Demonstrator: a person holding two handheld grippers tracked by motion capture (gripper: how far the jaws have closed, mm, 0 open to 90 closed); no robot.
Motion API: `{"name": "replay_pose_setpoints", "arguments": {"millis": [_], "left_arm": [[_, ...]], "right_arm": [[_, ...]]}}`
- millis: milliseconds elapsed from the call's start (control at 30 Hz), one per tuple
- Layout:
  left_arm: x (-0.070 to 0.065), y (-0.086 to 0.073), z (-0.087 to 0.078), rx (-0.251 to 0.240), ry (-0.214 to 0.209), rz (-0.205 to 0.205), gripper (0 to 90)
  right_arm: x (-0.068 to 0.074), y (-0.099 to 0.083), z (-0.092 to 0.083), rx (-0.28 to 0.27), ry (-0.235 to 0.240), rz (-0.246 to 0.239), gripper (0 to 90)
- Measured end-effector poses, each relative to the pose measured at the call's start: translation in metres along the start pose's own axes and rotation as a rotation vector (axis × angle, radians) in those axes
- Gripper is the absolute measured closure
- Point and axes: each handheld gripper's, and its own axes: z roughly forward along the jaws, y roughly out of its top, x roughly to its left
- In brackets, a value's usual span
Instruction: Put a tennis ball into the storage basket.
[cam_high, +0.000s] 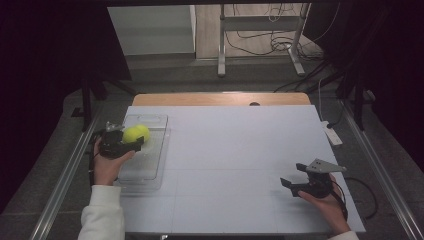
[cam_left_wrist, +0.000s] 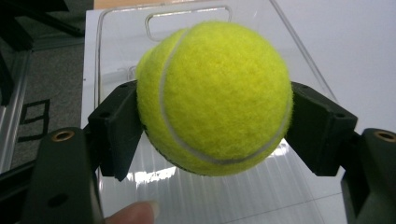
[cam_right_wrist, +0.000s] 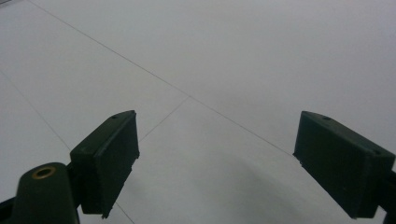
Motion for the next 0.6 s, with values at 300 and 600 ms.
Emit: {"name": "replay_pose_setpoints", "arguments": {"millis": [300,600], "left_arm": [[0.004,-0.003,0.005,0.042,0.006,-0.002,25.8],[0.006,-0.007,0.014,0.125,0.014,0.021,25.8]], "right_arm": [[0.000,0.000,0.000,0.004,0.000,-0.001,14.1],[0.000,0.000,0.000,0.005,0.002,-0.001,14.1]]}}
